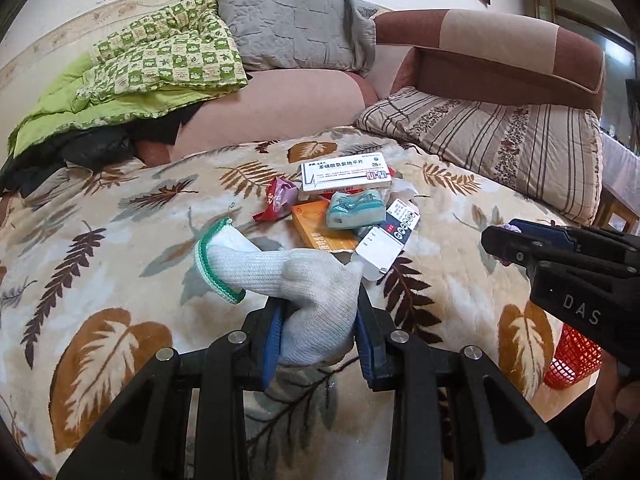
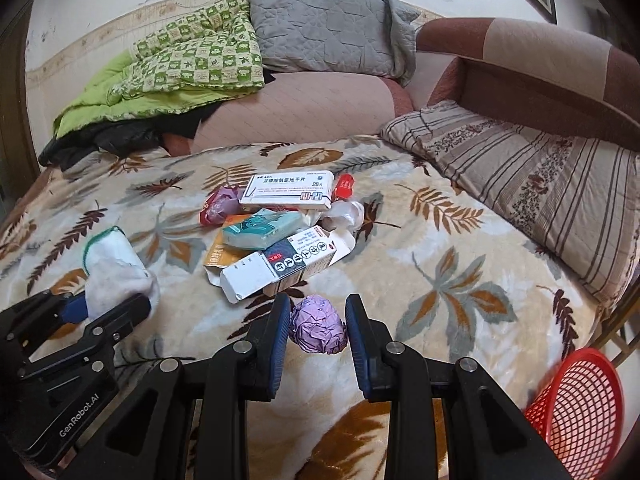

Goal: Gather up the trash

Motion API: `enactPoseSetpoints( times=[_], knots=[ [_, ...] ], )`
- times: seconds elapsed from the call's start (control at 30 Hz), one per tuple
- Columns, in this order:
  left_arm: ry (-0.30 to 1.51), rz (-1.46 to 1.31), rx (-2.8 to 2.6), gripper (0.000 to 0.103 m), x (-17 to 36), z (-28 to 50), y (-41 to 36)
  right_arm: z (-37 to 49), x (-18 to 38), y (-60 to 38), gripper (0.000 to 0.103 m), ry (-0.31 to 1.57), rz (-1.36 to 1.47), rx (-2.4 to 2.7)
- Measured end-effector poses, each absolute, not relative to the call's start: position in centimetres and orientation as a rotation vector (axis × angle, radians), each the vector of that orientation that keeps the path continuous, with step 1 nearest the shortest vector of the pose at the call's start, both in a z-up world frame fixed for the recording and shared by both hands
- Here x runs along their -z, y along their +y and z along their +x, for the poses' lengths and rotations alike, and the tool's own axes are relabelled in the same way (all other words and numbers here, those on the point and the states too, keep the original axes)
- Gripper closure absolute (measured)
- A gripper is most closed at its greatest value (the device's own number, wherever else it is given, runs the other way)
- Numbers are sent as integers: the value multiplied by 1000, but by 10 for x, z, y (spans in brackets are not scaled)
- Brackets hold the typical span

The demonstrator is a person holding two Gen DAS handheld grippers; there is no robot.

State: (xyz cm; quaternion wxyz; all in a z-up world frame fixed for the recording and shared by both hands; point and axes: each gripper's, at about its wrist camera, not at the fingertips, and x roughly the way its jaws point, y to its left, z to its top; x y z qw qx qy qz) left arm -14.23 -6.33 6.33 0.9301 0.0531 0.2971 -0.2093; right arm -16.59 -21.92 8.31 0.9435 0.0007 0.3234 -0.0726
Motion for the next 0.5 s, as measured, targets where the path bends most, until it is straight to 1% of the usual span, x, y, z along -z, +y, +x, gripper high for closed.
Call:
enactPoseSetpoints(
  times=[0.2, 0.5],
  knots=[
    [606, 102, 433, 72, -64, -143, -63, -167, -84, -216, 72, 646, -43, 163],
    [612, 95, 440, 72, -66, -143, -65, -169, -85, -222, 72, 646, -32, 183]
  ],
)
